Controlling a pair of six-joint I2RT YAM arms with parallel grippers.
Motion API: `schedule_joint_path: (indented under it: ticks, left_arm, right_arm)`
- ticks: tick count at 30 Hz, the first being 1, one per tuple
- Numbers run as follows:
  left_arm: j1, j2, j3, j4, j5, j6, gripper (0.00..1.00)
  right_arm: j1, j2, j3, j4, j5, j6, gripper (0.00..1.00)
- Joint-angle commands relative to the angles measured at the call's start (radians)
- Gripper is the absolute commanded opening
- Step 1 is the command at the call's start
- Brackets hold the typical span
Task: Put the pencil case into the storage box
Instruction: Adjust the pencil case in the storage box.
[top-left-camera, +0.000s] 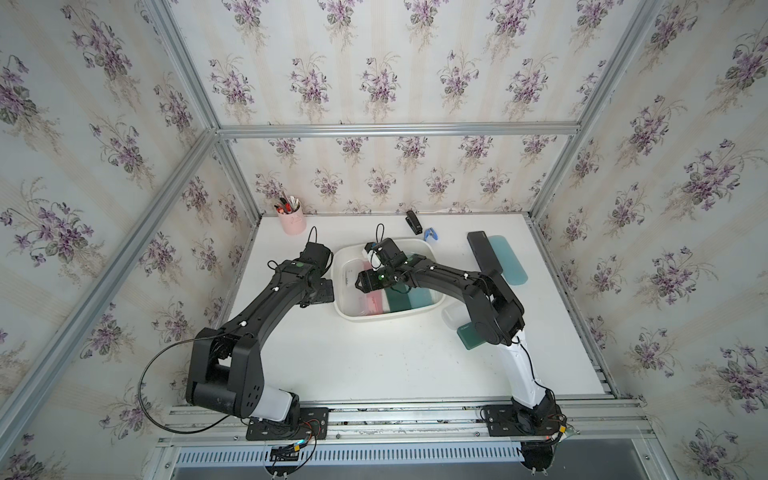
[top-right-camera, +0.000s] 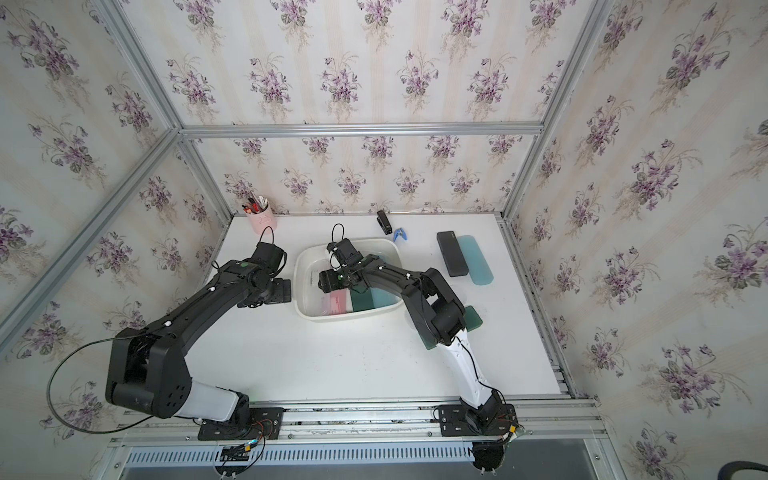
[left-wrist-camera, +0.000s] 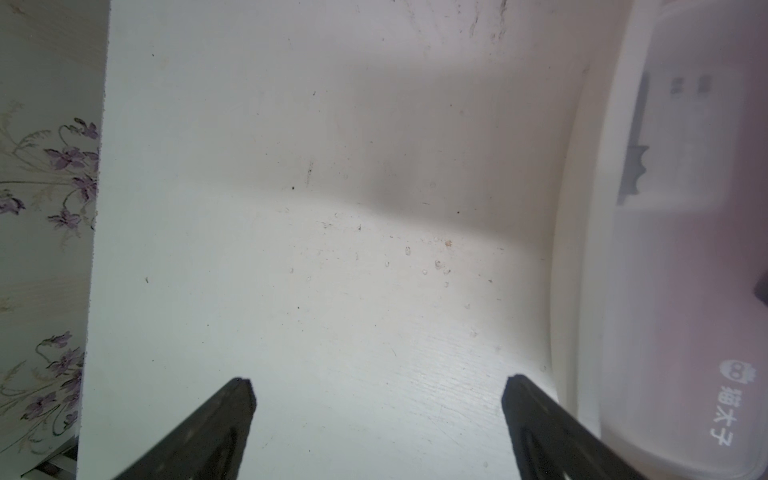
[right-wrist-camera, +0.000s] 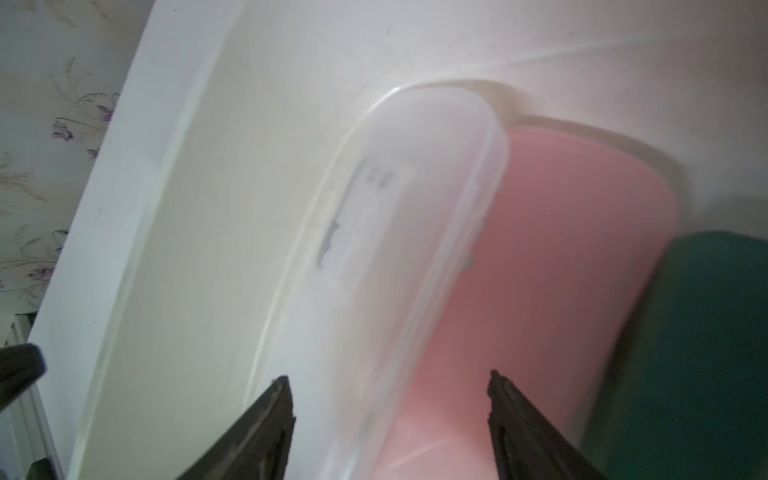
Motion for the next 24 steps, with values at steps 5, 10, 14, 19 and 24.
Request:
schedule_joint_path:
  ticks: [5,10,14,19,24]
  left_arm:
    - [0.016,-0.008,-0.012,0.007,0.008,0.027,0.98]
    - [0.015,-0.007,-0.003,0.002,0.001,0.038,0.98]
    - [0.015,-0.010,0.005,-0.004,-0.001,0.040,0.98]
    - [0.016,-0.010,0.012,-0.004,0.015,0.036,0.98]
    - [0.013,-0.008,0.027,-0.012,0.015,0.034,0.98]
  right_arm:
    - [-0.015,-0.012,-0.021,-0.182,0.128,-0.016,0.77]
    - [-0.016,-0.029,-0.031,-0.176,0.141,-0.016,0.77]
    - [-0.017,-0.061,-0.026,-0.177,0.173,-0.016,0.76]
    - [-0.007,-0.123,-0.038,-0.135,0.134,-0.038,0.76]
    - [-0.007,-0.185,-0.026,-0.149,0.160,-0.033,0.76]
